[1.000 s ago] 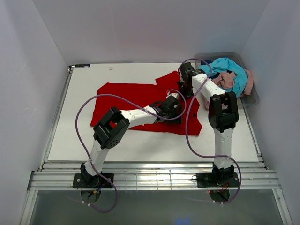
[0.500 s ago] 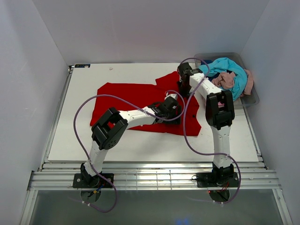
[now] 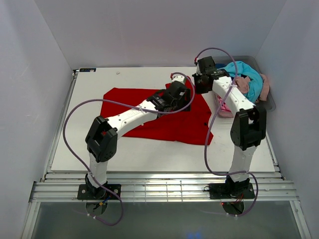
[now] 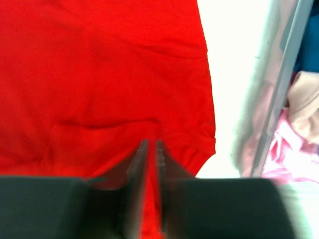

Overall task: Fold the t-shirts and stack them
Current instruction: Fold the flattened tshirt in 1/3 of the way

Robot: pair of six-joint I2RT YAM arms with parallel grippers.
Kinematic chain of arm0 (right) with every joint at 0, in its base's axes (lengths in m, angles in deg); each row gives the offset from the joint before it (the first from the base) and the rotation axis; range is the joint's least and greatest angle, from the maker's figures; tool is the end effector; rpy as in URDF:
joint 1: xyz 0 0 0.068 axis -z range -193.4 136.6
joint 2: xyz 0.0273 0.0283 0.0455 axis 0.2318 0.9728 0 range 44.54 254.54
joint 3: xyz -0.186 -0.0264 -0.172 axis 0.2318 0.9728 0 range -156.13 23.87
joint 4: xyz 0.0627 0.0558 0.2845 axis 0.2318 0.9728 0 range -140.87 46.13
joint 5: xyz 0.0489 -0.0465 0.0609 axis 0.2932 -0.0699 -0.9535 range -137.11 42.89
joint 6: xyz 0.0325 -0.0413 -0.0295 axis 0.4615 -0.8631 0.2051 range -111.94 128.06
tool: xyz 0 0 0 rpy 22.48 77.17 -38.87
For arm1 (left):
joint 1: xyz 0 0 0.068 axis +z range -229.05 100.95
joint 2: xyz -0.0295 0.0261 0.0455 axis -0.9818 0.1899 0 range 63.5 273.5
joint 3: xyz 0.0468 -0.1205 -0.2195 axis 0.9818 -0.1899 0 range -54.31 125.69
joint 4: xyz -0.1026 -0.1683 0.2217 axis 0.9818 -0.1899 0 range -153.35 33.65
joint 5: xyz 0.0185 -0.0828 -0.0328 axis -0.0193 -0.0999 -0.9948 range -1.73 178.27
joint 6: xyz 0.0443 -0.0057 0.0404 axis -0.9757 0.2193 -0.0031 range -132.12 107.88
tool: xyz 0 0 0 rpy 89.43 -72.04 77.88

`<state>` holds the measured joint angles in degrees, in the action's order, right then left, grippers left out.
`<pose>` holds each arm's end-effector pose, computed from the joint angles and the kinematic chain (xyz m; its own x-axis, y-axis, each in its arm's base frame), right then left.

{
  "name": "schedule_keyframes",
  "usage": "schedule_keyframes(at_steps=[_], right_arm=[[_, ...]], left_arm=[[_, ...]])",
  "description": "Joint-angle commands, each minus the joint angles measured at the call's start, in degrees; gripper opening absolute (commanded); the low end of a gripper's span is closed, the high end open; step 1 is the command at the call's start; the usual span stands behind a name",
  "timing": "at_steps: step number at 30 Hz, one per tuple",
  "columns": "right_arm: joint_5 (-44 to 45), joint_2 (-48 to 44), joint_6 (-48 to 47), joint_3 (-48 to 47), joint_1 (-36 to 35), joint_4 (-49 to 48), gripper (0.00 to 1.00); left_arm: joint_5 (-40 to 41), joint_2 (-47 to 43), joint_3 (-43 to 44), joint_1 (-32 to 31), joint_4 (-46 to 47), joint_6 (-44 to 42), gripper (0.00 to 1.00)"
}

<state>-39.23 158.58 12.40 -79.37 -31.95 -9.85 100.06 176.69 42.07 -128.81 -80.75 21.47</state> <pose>0.4583 0.1473 0.2506 -0.7608 -0.1763 -0.6246 -0.1777 0.9822 -0.0607 0.3252 -0.3703 0.2372 -0.7130 0.0041 -0.7011 0.3043 0.9027 -0.3041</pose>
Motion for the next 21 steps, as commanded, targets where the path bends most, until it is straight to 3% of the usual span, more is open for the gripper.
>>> schedule_keyframes(at_steps=[1,2,3,7,12,21], right_arm=[[-6.8,-5.6,2.4,6.5,-0.1,-1.0,0.08],[-8.2,-7.4,2.8,8.3,-0.1,-1.2,0.08],[-10.8,-8.2,3.1,10.1,-0.2,-1.5,0.08],[-19.8,-11.8,4.6,18.9,-0.4,-3.3,0.08],[-24.3,-12.9,5.3,26.9,-1.5,-5.8,0.08],[-18.9,-10.2,6.8,32.0,-2.0,-4.8,0.08]], left_arm=[[3.1,-4.9,-2.2,0.8,-1.5,-2.1,0.70],[3.8,-5.3,-3.9,1.2,-1.7,-2.0,0.46],[4.5,-7.0,-5.8,1.4,-1.8,-1.6,0.00],[4.9,-12.0,-18.6,3.1,0.8,-0.8,0.00],[2.4,-14.5,-25.8,5.9,3.2,-0.2,0.00],[0.6,-12.0,-30.5,7.8,5.0,1.3,0.00]])
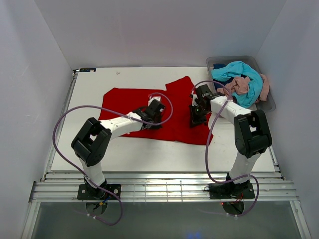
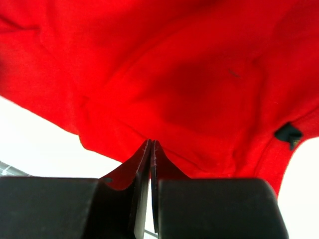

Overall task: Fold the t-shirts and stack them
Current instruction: Fold the flattened tshirt in 1/3 of the way

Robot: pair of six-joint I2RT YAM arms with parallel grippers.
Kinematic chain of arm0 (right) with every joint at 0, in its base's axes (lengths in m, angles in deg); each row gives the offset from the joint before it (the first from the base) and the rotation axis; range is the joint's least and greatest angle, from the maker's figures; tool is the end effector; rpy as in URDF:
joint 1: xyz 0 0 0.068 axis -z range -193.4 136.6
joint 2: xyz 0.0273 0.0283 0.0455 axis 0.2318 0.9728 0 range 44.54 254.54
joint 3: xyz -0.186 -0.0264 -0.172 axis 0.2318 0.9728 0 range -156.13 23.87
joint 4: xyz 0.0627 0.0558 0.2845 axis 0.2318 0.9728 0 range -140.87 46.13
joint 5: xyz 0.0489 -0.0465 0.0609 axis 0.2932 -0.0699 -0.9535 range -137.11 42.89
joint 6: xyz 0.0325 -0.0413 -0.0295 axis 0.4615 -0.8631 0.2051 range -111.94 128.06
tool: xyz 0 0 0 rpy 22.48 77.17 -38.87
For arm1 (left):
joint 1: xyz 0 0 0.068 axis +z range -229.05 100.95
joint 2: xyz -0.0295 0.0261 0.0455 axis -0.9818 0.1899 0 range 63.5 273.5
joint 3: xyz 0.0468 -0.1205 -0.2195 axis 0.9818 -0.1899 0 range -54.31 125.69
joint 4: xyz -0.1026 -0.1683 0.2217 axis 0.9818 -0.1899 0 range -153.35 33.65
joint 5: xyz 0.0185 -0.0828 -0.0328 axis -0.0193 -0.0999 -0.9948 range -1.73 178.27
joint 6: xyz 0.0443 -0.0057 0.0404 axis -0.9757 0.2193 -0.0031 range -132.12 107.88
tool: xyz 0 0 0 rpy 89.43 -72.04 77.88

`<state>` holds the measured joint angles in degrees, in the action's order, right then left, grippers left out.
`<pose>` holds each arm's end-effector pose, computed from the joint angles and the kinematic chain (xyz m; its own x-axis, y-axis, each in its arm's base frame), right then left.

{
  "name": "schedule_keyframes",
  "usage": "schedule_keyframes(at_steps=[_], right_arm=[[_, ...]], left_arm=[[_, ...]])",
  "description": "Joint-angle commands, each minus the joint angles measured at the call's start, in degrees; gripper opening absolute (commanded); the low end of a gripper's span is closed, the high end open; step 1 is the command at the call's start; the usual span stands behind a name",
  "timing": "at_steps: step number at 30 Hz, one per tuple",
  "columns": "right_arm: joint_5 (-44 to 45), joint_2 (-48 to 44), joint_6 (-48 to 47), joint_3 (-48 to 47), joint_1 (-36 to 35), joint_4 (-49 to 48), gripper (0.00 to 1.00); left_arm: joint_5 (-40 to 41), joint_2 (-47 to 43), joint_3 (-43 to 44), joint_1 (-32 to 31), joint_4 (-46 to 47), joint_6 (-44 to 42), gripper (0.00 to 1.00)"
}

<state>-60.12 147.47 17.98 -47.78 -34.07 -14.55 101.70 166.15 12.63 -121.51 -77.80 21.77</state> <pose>0.3632 0.1477 0.1487 -0.9252 -0.1696 -0.3396 -0.2689 0.9244 0.2707 0.3033 -0.2635 0.1381 -0.8289 0.0232 -0.5590 0.1223 0.9825 -0.1405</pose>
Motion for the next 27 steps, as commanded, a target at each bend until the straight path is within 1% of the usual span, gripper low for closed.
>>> schedule_keyframes(at_steps=[1,6,10,14,16,20,24,27], right_arm=[[4.1,1.2,1.3,0.9,0.0,0.3,0.08],[9.6,2.2,2.2,2.8,0.0,2.8,0.08],[11.8,3.0,2.7,4.2,0.1,3.7,0.08],[12.8,3.1,3.2,5.4,0.1,4.3,0.08],[15.7,3.1,3.4,5.6,0.1,5.0,0.08],[18.6,2.4,3.8,5.6,0.3,6.8,0.08],[19.5,1.3,4.8,6.1,0.5,8.1,0.08],[19.2,0.6,4.6,6.9,0.5,7.0,0.08]], left_arm=[[-1.2,-1.2,-1.5,0.8,2.0,1.5,0.00],[-1.9,-0.9,-4.5,2.0,3.0,2.1,0.00],[-2.1,-0.7,-6.9,3.1,3.5,2.2,0.00],[-1.8,-1.0,-7.8,3.8,3.5,2.3,0.00],[-1.5,-1.2,-8.0,4.0,3.6,2.4,0.00],[-0.6,-1.6,-8.4,4.6,2.6,3.0,0.00],[-0.4,-2.5,-9.0,4.6,2.5,4.1,0.00],[-0.8,-3.6,-8.6,4.6,2.9,4.4,0.00]])
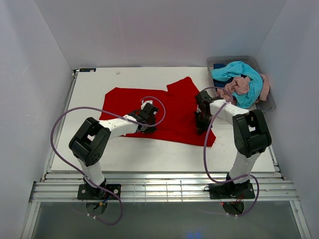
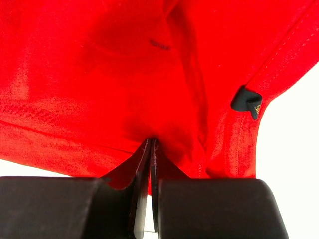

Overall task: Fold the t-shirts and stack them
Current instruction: Fold the flattened tshirt in 1/3 of the way

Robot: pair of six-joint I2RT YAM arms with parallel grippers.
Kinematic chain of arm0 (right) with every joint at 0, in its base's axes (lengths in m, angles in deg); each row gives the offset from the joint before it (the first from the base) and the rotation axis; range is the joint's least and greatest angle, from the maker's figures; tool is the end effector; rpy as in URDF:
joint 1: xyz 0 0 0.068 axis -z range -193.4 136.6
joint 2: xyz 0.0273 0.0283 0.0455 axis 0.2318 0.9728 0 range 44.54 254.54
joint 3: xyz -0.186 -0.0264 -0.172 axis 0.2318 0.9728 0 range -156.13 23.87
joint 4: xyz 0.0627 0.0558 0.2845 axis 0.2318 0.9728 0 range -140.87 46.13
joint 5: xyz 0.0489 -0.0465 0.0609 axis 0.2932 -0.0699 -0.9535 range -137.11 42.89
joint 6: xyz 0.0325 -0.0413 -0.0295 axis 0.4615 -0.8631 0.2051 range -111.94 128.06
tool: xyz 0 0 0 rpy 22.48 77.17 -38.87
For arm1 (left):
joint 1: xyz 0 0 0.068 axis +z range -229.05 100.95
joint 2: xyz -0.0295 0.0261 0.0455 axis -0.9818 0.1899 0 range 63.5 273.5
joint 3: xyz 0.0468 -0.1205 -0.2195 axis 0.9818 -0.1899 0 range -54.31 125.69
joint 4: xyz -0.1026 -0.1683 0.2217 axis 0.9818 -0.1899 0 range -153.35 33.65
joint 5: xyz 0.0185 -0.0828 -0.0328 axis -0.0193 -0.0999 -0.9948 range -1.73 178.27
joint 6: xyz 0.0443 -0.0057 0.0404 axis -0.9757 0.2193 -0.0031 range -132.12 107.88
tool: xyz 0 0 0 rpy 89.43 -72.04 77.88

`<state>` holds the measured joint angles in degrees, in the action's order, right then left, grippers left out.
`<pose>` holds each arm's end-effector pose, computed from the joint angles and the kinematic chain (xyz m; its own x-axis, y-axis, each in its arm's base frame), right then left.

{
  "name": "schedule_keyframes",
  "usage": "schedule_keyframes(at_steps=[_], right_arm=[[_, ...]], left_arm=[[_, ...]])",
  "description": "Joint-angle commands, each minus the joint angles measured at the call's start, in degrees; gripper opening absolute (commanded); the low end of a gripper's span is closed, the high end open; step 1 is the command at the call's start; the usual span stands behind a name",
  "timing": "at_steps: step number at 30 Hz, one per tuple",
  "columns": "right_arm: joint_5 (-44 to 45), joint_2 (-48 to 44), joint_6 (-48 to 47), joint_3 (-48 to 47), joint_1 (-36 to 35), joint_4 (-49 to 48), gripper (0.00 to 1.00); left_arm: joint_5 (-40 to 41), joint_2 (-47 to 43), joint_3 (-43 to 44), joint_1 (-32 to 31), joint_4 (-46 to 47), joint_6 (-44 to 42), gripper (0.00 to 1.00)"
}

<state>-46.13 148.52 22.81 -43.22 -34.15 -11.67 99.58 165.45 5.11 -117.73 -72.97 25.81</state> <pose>0.3458 0.1302 0.1149 -0.9670 -0.0942 -0.2367 -0.1078 0.9931 0.0452 0.3019 -0.2306 0.1057 -0.8571 -0.0860 -0.5080 0.0095 0.9832 -0.1825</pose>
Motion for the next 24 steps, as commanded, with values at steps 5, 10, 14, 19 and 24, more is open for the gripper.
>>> schedule_keyframes(at_steps=[5,10,14,19,24], right_arm=[[6.1,0.7,-2.2,-4.6,0.5,5.2,0.08],[5.6,-0.5,-4.4,-13.2,0.5,7.6,0.08],[2.9,-2.6,-5.1,-17.9,0.0,8.2,0.09],[-6.1,-4.8,-5.3,-17.6,-2.7,5.5,0.19],[-8.2,-4.1,-4.6,-14.5,-6.5,2.6,0.08]], left_arm=[[-1.6,-4.7,6.7,0.9,0.7,-6.3,0.00],[0.5,-10.3,18.1,0.9,-2.4,-10.1,0.21],[9.3,-16.7,16.0,2.8,-7.5,-9.6,0.65],[12.8,-21.6,7.0,11.1,-12.8,-8.8,0.43],[10.5,-23.3,1.2,19.5,-13.1,-8.7,0.00]])
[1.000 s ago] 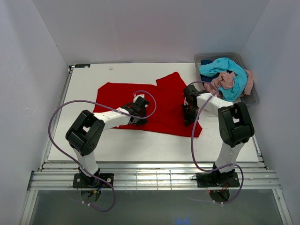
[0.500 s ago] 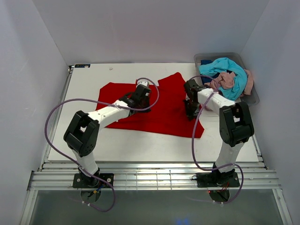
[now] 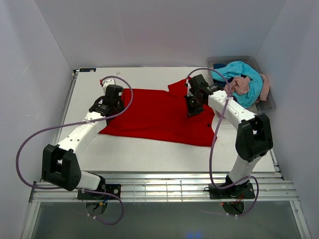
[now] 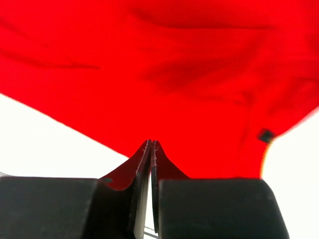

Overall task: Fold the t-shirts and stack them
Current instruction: Fold the flattened tshirt in 1/3 of the way

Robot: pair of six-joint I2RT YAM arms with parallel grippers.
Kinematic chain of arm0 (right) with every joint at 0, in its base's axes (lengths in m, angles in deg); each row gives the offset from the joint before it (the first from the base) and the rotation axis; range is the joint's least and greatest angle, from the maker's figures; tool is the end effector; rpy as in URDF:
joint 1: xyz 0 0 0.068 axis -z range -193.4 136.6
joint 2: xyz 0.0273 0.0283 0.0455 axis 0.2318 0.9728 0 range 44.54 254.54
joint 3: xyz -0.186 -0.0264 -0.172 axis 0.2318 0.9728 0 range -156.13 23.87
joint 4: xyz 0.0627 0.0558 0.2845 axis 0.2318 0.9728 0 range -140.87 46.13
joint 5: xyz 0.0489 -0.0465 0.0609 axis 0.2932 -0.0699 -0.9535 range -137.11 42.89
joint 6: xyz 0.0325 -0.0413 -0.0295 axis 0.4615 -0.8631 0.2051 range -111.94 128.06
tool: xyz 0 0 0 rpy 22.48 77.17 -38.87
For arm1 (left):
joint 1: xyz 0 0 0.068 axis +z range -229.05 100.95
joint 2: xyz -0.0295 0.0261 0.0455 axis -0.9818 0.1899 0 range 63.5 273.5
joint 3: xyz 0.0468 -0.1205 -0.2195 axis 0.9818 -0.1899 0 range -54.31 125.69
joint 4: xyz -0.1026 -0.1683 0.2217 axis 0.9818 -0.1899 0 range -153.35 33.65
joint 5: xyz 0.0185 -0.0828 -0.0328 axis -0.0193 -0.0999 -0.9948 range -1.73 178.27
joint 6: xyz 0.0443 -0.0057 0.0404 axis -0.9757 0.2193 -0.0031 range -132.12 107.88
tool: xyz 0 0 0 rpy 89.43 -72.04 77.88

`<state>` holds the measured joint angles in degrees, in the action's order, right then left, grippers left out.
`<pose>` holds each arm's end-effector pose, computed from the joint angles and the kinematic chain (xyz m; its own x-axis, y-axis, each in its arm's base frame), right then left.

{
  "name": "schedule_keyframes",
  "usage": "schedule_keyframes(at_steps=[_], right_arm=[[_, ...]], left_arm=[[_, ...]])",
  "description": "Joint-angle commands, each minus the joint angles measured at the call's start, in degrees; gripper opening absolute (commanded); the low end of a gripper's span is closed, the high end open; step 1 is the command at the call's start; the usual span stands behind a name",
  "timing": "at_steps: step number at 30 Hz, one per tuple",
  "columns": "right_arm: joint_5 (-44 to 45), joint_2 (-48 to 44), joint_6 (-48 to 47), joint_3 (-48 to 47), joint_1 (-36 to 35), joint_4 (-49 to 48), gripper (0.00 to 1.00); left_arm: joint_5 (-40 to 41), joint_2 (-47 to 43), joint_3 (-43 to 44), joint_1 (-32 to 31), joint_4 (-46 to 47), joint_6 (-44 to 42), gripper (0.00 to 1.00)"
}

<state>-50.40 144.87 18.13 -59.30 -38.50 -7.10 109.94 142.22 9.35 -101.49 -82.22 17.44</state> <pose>0.3692 0.1758 0.2252 -0.8577 -0.2090 -0.4697 -0.3035 0.9433 0.1344 0.3275 -0.1175 0.2630 -0.5745 -0.2588 -0.7765 -0.2144 0.9631 -0.1624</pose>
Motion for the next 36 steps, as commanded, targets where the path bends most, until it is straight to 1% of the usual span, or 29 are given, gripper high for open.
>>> schedule_keyframes(at_steps=[1,4,10,13,18,24,27,33,34,36], right_arm=[[-4.4,0.1,0.4,2.4,-2.9,-2.3,0.08],[-5.4,0.9,1.1,4.4,-4.7,-4.3,0.08],[-8.6,3.2,2.6,6.7,-5.7,-7.0,0.08],[-8.9,4.2,2.9,7.5,-6.4,-7.4,0.08],[-9.3,5.4,3.2,7.9,-7.0,-7.1,0.08],[-8.8,5.7,3.4,7.4,-7.3,-6.3,0.08],[-8.2,5.7,3.4,7.3,-7.2,-5.7,0.08],[-7.1,5.8,3.7,9.2,-7.3,-5.7,0.08],[-6.8,5.8,3.7,9.3,-7.4,-5.6,0.08],[-5.9,6.0,3.8,10.0,-7.4,-5.5,0.08]], left_arm=[[-0.3,-0.1,-3.4,4.3,-3.4,-0.6,0.00],[-1.5,1.3,-3.6,9.1,-2.3,-2.0,0.00],[-5.7,5.9,-4.4,14.3,1.1,-3.8,0.00],[-6.6,7.2,-4.9,15.8,2.0,-3.9,0.00],[-8.4,9.3,-8.1,16.7,2.2,-3.5,0.00],[-9.1,11.0,-13.4,17.9,4.9,-2.3,0.00],[-8.2,12.3,-14.0,18.9,4.1,-2.2,0.00],[-5.8,11.8,-15.4,22.3,1.4,-2.4,0.00],[-5.5,11.4,-16.3,24.7,1.3,-2.4,0.00],[-5.4,9.9,-17.0,25.7,1.0,-2.8,0.00]])
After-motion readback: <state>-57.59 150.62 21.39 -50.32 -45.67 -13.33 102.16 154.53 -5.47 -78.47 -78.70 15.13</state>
